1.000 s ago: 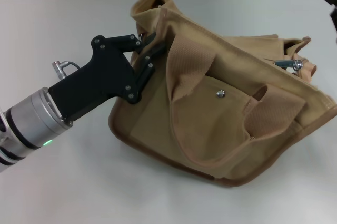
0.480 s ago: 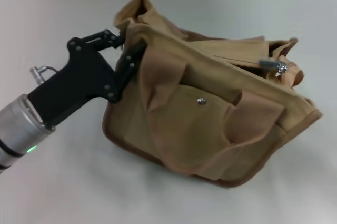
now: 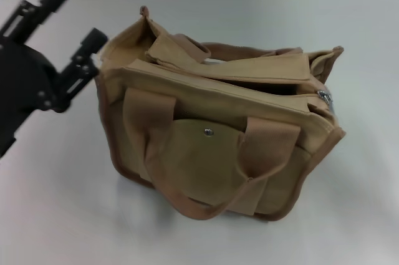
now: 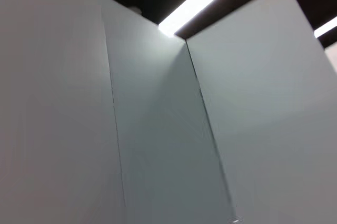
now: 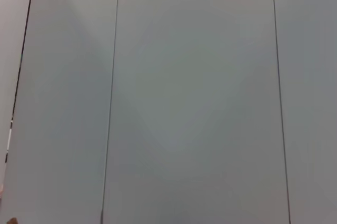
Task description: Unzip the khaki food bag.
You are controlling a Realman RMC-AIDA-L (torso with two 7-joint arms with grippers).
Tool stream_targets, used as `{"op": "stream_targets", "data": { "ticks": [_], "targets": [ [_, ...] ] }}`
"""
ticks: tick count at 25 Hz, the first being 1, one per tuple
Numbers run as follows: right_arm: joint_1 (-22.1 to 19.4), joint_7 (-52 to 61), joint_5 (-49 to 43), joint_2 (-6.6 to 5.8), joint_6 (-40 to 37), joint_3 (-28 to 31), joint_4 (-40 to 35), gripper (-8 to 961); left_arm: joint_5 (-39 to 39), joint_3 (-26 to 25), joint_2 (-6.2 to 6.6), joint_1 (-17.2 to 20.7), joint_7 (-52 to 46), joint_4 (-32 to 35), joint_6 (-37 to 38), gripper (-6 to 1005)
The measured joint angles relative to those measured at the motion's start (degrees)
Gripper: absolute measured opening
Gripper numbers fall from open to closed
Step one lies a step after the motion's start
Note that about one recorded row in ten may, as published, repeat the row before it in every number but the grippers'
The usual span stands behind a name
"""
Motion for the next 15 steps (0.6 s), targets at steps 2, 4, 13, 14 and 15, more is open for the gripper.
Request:
{"op": "stream_targets", "data": {
  "ticks": [2, 4, 13, 14, 15],
  "targets": [
    [0.0, 0.0, -0.1, 0.00, -0.7, 0.0, 0.0, 602, 0.3, 0.7, 0.09, 0.6, -5.4, 3.2, 0.8, 582],
    [-0.1, 0.0, -0.5, 0.00, -2.5, -0.1, 0.0, 601, 1.3, 3.3, 0.35, 0.9, -10.6, 6.7, 0.9, 660],
    [-2.2, 0.2, -13.1, -0.14, -18.2, -0.6, -4.6, 707, 11.2, 24.2, 3.98, 0.4, -23.6, 17.1, 0.7, 838],
    [-2.1, 0.2, -16.5, -0.14, -19.8, -0.6, -5.5, 726, 12.3, 24.5, 4.02, 0.4, -23.9, 17.1, 0.6, 838],
    [-1.8, 0.3, -20.2, -0.14, -21.3, -0.7, -6.3, 746, 12.3, 24.5, 4.02, 0.4, -23.9, 17.1, 0.6, 839]
  ]
}}
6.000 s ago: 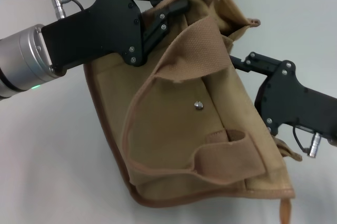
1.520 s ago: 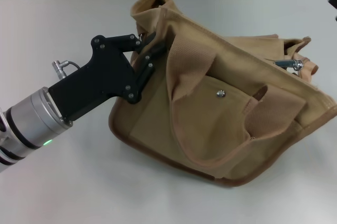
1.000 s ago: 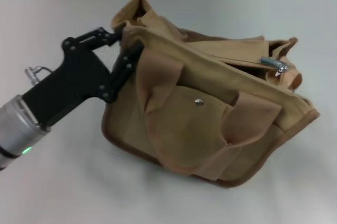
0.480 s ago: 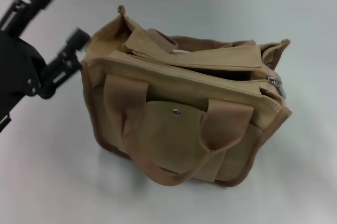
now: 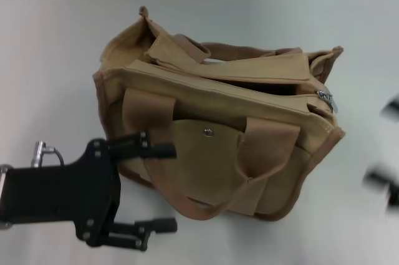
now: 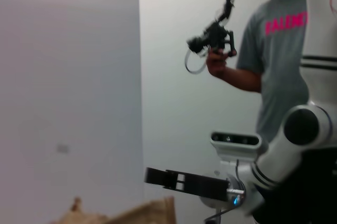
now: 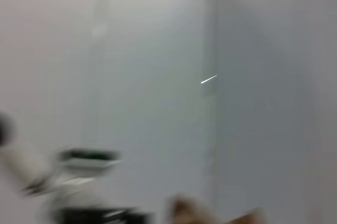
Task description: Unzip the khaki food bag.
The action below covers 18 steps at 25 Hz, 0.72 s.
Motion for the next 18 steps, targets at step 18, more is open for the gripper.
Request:
{"op": "stream_targets", "data": {
  "ticks": [18],
  "targets": [
    [13.6, 5.1, -19.4, 0.32, 12.1, 2.0, 8.6, 841, 4.4, -1.0, 0.21, 1.6, 0.6, 0.7, -3.6, 834]
  ]
}}
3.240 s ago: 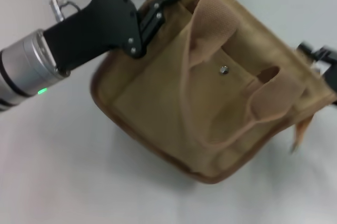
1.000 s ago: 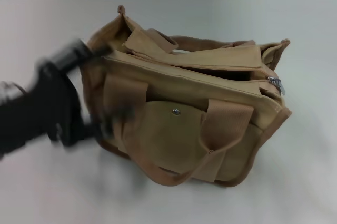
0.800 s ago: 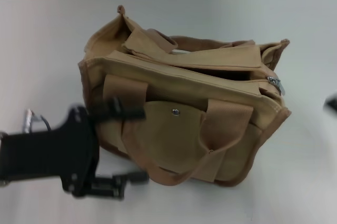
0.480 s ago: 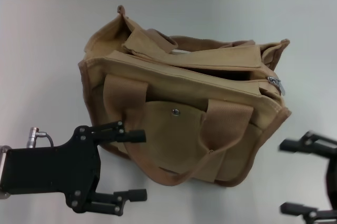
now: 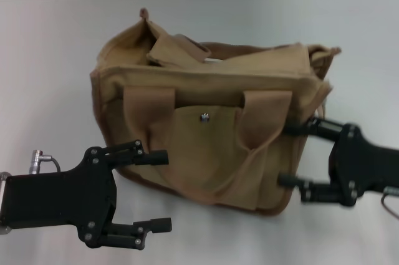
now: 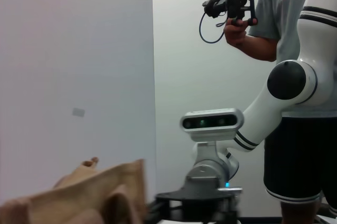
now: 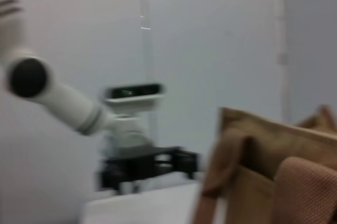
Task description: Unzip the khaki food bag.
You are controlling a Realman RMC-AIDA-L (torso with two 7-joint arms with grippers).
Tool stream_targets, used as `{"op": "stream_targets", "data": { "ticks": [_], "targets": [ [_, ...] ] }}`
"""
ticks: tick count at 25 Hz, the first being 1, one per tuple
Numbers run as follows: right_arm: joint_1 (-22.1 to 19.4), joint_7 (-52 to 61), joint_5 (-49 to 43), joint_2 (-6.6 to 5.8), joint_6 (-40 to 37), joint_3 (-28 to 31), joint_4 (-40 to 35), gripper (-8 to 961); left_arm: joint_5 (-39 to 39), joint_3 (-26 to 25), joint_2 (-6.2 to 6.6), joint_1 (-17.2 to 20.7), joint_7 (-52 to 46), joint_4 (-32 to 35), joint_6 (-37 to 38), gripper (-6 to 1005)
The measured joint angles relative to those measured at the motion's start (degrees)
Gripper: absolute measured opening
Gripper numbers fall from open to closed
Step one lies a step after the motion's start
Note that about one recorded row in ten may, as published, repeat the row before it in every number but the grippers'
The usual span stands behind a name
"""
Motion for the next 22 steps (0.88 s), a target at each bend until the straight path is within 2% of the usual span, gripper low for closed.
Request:
{"op": "stream_targets", "data": {
  "ticks": [4, 9, 11, 22],
  "targets": [
    [-0.8, 0.0, 2.4, -0.25, -1.9, 0.8, -0.6, 840, 0.0, -0.4, -0.15, 0.1, 0.0, 0.0, -0.3, 834],
    [-0.5, 0.4, -1.8, -0.35, -6.2, -1.6, -2.0, 839, 0.0, -0.3, -0.49, -0.2, 0.1, -0.1, -0.9, 834],
    [0.0, 1.1, -2.7, -0.37, -5.9, -3.2, -2.1, 839, 0.2, -0.1, -0.50, -0.4, 0.1, -0.1, -1.0, 834],
    [0.3, 0.9, -2.4, -0.24, -5.6, -3.3, -2.1, 839, 0.4, 0.0, -0.66, -0.6, 0.1, -0.1, -1.1, 834]
  ]
}}
